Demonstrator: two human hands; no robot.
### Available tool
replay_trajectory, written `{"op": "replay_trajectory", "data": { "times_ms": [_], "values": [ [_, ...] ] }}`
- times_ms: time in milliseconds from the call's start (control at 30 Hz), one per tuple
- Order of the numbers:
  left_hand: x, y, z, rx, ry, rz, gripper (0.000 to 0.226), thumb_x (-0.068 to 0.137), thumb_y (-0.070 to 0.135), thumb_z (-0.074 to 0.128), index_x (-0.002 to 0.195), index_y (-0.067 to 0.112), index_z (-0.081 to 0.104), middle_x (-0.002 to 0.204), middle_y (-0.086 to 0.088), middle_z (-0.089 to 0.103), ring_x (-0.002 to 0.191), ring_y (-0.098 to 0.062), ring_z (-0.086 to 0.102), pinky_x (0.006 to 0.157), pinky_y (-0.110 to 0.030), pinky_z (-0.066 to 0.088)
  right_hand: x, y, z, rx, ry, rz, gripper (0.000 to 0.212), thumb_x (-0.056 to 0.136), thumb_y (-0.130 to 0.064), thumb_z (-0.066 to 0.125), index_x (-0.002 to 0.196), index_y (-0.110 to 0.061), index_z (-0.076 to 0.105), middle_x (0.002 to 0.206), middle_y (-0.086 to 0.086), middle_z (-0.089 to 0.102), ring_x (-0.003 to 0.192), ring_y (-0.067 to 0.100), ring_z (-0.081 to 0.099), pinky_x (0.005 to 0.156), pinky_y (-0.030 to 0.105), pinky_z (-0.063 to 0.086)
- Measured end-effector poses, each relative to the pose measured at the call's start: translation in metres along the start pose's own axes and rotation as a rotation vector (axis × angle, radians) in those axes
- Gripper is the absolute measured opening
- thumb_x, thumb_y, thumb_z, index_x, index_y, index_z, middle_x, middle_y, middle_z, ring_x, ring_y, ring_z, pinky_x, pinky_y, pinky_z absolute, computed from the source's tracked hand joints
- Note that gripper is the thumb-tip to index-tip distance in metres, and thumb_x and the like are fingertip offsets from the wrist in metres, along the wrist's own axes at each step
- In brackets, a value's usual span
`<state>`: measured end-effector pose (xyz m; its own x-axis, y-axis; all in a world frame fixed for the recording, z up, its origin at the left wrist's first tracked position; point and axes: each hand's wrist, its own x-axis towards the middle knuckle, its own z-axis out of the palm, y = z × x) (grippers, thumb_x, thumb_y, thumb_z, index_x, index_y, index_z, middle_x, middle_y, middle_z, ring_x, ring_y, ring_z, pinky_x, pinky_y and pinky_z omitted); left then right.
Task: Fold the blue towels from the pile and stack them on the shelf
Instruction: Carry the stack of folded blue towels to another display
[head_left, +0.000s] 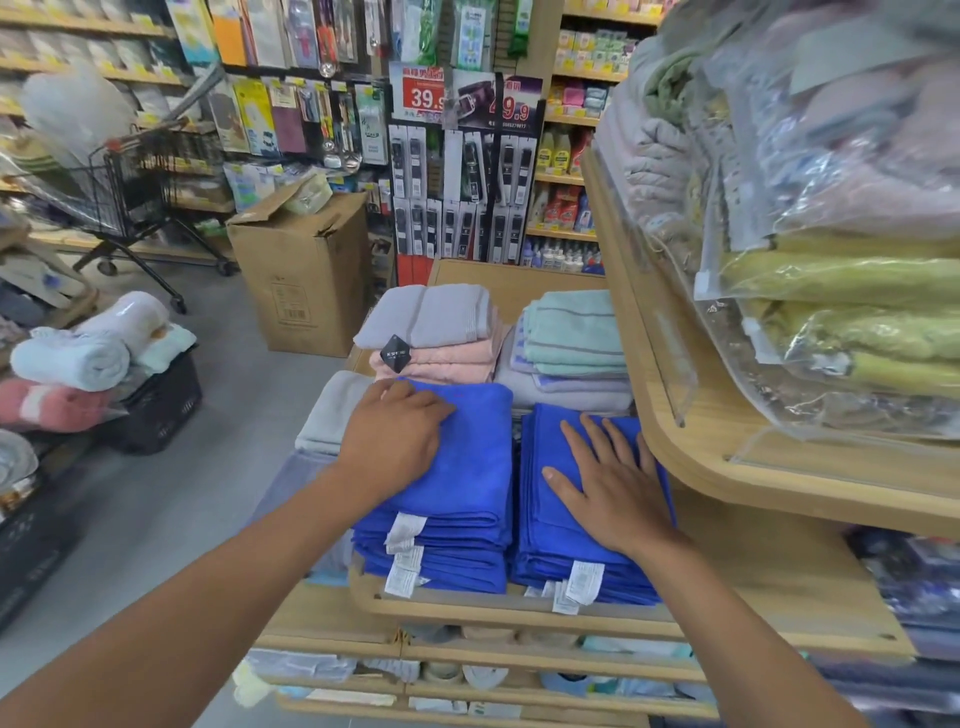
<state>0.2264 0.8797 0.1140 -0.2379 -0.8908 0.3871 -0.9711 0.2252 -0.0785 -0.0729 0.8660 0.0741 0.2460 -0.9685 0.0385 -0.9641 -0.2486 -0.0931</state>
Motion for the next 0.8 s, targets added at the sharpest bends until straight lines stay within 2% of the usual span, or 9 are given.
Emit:
{"op": "replay_trajectory", "data": {
  "times_ms": [67, 167, 233, 300, 367, 433, 500, 633, 800],
  "values": [
    [-0.004, -0.005, -0.009, 0.068, -0.129, -0.047, 0.038, 0.096, 0.04, 0.046, 0.127, 0.033, 0.066, 0.125, 0.012, 0.068, 0.114, -0.022, 0.059, 0.099, -0.042, 0.037, 0.0, -0.002, -0.003, -0.012, -0.013, 0.005, 0.086, 0.088, -0.081, 0.002, 0.163, -0.039, 0.003, 0.172, -0.012, -0.006, 0.159, 0.016, -0.004, 0.125, 0.04, 0.0],
    [-0.007, -0.008, -0.016, 0.127, -0.288, -0.143, 0.049, 0.096, 0.05, 0.038, 0.14, 0.034, 0.053, 0.142, 0.012, 0.056, 0.134, -0.019, 0.045, 0.111, -0.05, 0.026, -0.001, -0.004, -0.008, -0.041, -0.03, 0.009, 0.081, 0.093, -0.079, 0.009, 0.163, -0.038, 0.002, 0.172, -0.011, -0.006, 0.159, 0.016, -0.007, 0.125, 0.041, -0.003],
    [-0.005, -0.009, -0.02, 0.126, -0.261, -0.111, 0.049, 0.097, 0.042, 0.039, 0.143, 0.03, 0.049, 0.148, 0.008, 0.05, 0.144, -0.019, 0.035, 0.117, -0.052, 0.02, 0.0, -0.005, -0.013, -0.038, -0.05, 0.016, 0.079, 0.095, -0.077, 0.013, 0.164, -0.038, 0.004, 0.172, -0.01, -0.004, 0.158, 0.016, -0.008, 0.125, 0.041, -0.005],
    [0.002, -0.002, -0.021, -0.022, -0.178, 0.002, 0.047, 0.096, 0.023, 0.044, 0.143, 0.025, 0.052, 0.148, 0.003, 0.051, 0.141, -0.021, 0.04, 0.116, -0.043, 0.03, 0.003, -0.01, -0.017, -0.025, -0.069, 0.038, 0.079, 0.096, -0.077, 0.016, 0.163, -0.038, 0.007, 0.172, -0.01, -0.002, 0.158, 0.016, -0.007, 0.125, 0.043, -0.005],
    [0.003, 0.011, -0.019, -0.201, -0.196, 0.043, 0.042, 0.1, 0.018, 0.046, 0.142, 0.018, 0.053, 0.147, -0.002, 0.052, 0.136, -0.025, 0.047, 0.109, -0.04, 0.04, 0.005, -0.017, -0.017, -0.032, -0.066, 0.059, 0.079, 0.096, -0.078, 0.014, 0.163, -0.038, 0.007, 0.173, -0.01, -0.001, 0.159, 0.017, -0.006, 0.125, 0.046, -0.005],
    [-0.004, 0.02, -0.006, -0.244, -0.249, 0.007, 0.046, 0.106, 0.032, 0.042, 0.149, 0.015, 0.043, 0.156, -0.004, 0.041, 0.144, -0.025, 0.039, 0.113, -0.041, 0.037, 0.003, -0.02, -0.014, -0.046, -0.05, 0.063, 0.08, 0.095, -0.078, 0.011, 0.164, -0.037, 0.007, 0.173, -0.009, 0.0, 0.159, 0.017, -0.005, 0.125, 0.048, -0.007],
    [-0.016, 0.022, 0.01, -0.21, -0.292, -0.029, 0.058, 0.108, 0.045, 0.03, 0.16, 0.02, 0.022, 0.168, -0.002, 0.021, 0.154, -0.022, 0.02, 0.123, -0.043, 0.023, 0.0, -0.018, -0.011, -0.051, -0.03, 0.054, 0.082, 0.092, -0.08, 0.006, 0.163, -0.038, 0.006, 0.173, -0.01, -0.001, 0.159, 0.016, -0.005, 0.125, 0.049, -0.007],
    [-0.028, 0.02, 0.023, -0.29, -0.309, -0.051, 0.073, 0.091, 0.082, 0.003, 0.154, 0.052, -0.017, 0.169, 0.006, -0.011, 0.156, -0.02, -0.012, 0.127, -0.048, -0.002, -0.003, -0.014, -0.007, -0.052, -0.015, 0.032, 0.089, 0.086, -0.085, 0.002, 0.163, -0.039, 0.006, 0.172, -0.011, -0.001, 0.158, 0.015, -0.006, 0.125, 0.048, -0.009],
    [-0.02, 0.026, 0.022, -0.238, -0.411, -0.03, 0.088, 0.072, 0.098, -0.005, 0.149, 0.058, -0.021, 0.169, 0.005, -0.017, 0.155, -0.024, -0.018, 0.124, -0.055, -0.006, -0.005, -0.018, -0.009, -0.064, -0.044, 0.034, 0.091, 0.085, -0.087, 0.004, 0.163, -0.039, 0.004, 0.172, -0.01, -0.003, 0.158, 0.015, -0.008, 0.125, 0.048, -0.011]
  ]
}}
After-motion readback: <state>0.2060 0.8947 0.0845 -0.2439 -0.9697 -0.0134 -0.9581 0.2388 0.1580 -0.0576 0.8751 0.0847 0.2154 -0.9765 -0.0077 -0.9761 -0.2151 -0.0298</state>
